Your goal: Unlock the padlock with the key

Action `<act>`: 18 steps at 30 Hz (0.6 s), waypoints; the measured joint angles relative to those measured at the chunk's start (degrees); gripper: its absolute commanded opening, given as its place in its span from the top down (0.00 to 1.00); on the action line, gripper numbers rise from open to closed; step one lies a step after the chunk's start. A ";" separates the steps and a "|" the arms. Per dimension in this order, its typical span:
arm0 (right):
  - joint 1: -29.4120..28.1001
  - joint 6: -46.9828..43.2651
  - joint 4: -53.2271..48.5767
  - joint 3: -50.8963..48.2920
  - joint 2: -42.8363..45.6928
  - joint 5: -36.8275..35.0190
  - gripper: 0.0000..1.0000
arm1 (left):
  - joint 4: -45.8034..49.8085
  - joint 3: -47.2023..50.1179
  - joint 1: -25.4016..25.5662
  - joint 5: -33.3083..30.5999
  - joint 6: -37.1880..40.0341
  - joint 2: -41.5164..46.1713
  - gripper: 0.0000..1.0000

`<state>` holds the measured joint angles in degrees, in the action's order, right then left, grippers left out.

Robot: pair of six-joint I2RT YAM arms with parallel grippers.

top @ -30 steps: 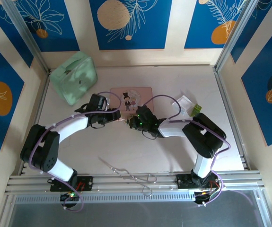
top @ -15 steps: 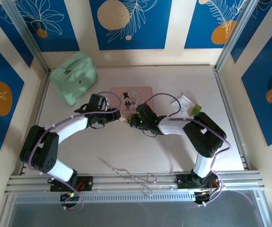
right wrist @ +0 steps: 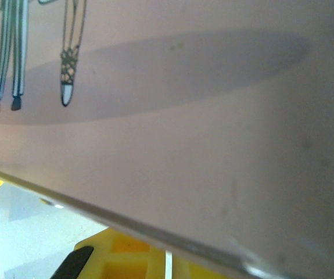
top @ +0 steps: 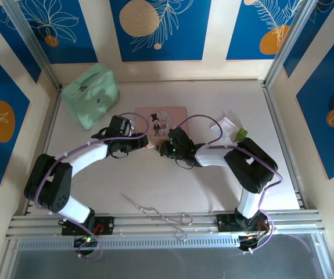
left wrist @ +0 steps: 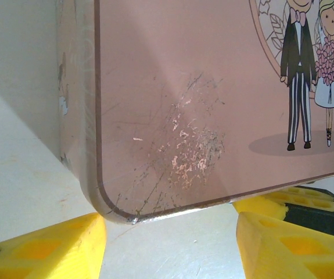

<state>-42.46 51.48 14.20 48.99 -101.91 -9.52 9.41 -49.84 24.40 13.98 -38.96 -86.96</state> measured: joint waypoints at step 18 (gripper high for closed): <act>0.00 -0.04 -4.94 2.49 -0.28 1.36 0.96 | -1.03 0.96 0.04 0.44 -1.68 3.52 0.36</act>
<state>-42.46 51.44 9.26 51.48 -102.19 -8.16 8.38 -48.88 24.45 14.41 -40.64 -83.44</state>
